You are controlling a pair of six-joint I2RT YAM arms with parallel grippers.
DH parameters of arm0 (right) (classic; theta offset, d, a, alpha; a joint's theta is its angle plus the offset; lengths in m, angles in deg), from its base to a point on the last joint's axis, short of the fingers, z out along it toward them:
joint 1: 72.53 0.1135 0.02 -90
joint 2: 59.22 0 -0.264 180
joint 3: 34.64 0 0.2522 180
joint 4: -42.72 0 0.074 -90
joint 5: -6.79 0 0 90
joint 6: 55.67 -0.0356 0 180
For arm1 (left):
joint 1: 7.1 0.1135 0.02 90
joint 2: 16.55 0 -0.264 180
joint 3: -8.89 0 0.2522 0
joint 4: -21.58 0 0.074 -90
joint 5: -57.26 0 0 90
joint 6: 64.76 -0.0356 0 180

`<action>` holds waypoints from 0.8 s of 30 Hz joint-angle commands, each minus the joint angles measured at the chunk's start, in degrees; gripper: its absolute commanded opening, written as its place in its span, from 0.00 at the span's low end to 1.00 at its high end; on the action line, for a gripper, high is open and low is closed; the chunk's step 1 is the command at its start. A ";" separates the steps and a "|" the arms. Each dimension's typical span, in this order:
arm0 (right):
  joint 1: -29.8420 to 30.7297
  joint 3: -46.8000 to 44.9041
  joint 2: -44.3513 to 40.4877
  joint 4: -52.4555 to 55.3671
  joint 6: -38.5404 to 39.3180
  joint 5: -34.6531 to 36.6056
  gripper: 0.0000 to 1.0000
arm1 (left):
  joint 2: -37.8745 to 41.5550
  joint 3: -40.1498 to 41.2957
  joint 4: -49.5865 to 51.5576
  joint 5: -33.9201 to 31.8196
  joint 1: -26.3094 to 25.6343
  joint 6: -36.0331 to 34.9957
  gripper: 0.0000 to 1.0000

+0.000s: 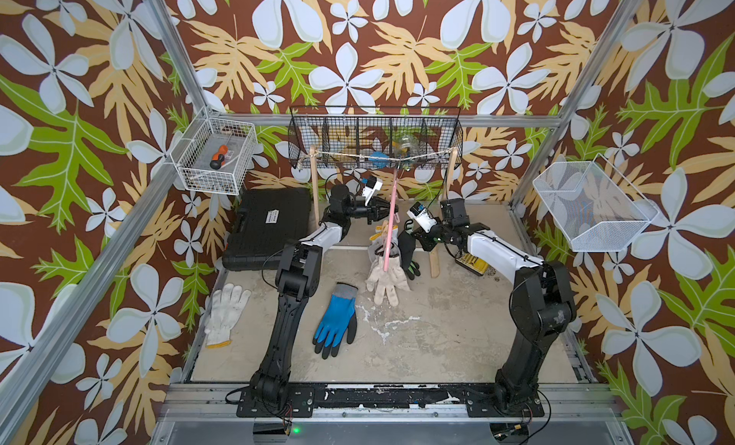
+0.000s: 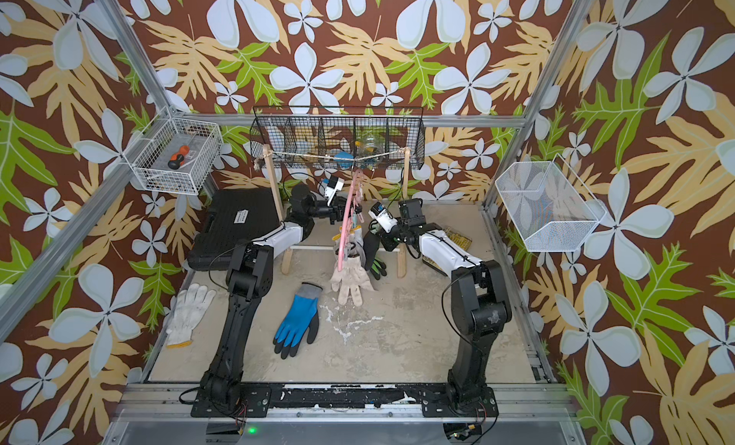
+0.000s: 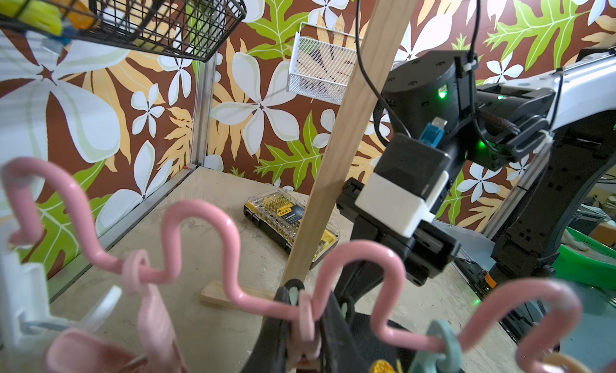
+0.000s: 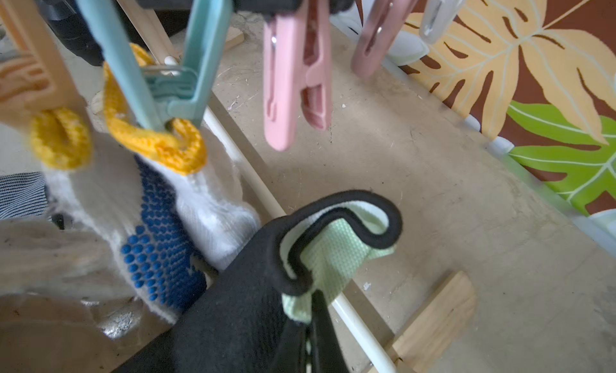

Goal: Clip the gloves onto a hanger to dry
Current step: Clamp the glove onto the hanger.

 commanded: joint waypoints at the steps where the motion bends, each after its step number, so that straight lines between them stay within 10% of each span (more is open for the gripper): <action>1: 0.36 -2.56 -2.26 -6.79 -1.73 2.37 0.00 | 1.28 0.63 3.11 -1.90 -0.06 -4.58 0.03; 24: 4.54 -5.25 -0.84 -13.70 -0.16 9.04 0.00 | 2.89 1.22 10.65 -7.35 -0.29 -7.62 0.02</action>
